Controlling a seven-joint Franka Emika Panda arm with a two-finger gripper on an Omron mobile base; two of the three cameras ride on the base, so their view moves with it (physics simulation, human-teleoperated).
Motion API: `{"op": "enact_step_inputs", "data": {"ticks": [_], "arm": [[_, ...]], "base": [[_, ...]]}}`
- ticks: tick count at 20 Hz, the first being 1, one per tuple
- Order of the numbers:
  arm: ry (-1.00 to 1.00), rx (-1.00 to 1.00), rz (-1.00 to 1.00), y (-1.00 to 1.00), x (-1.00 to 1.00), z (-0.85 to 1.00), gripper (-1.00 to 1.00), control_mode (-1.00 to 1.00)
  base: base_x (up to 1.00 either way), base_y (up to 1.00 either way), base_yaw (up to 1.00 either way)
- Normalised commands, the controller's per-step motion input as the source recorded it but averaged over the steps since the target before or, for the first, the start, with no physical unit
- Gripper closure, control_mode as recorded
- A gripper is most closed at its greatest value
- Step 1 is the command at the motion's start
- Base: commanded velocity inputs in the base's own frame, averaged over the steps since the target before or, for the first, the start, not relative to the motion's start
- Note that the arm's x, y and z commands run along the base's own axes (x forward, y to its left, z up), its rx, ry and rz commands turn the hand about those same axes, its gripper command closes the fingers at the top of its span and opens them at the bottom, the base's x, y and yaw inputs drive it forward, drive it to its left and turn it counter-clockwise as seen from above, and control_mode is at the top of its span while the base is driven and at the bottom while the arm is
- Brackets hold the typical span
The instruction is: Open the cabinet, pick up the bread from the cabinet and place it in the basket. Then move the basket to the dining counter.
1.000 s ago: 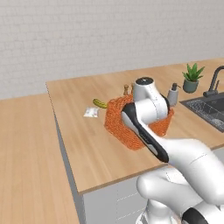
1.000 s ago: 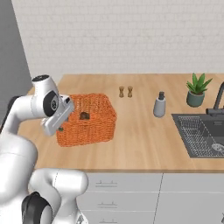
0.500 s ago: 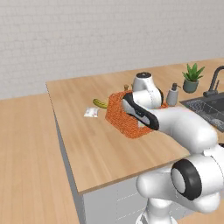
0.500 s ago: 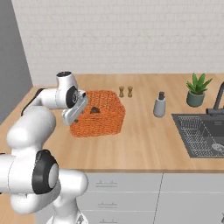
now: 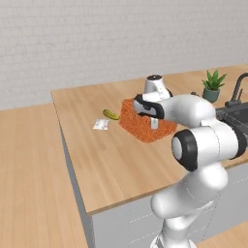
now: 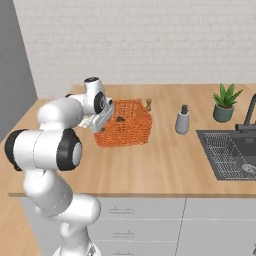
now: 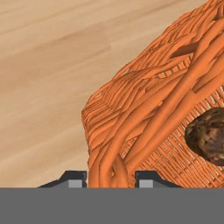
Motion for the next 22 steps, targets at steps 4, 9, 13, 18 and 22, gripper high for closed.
{"op": "enact_step_inputs", "data": {"ticks": [4,9,13,18,22], "arm": [[-0.03,-0.05,-0.02,0.38,0.40,-0.33,1.00,-1.00],[0.00,-0.05,-0.08,0.06,0.99,-0.37,1.00,-1.00],[0.00,-0.08,-0.08,0.16,0.92,-0.48,1.00,-1.00],[0.00,-0.03,-0.06,0.15,0.32,-0.43,1.00,-1.00],[0.00,0.00,-0.03,0.00,0.07,-0.32,1.00,-1.00]], "base": [[0.00,0.00,0.00],[0.00,0.00,0.00],[0.00,0.00,0.00],[0.00,0.00,0.00],[0.00,0.00,0.00]]}}
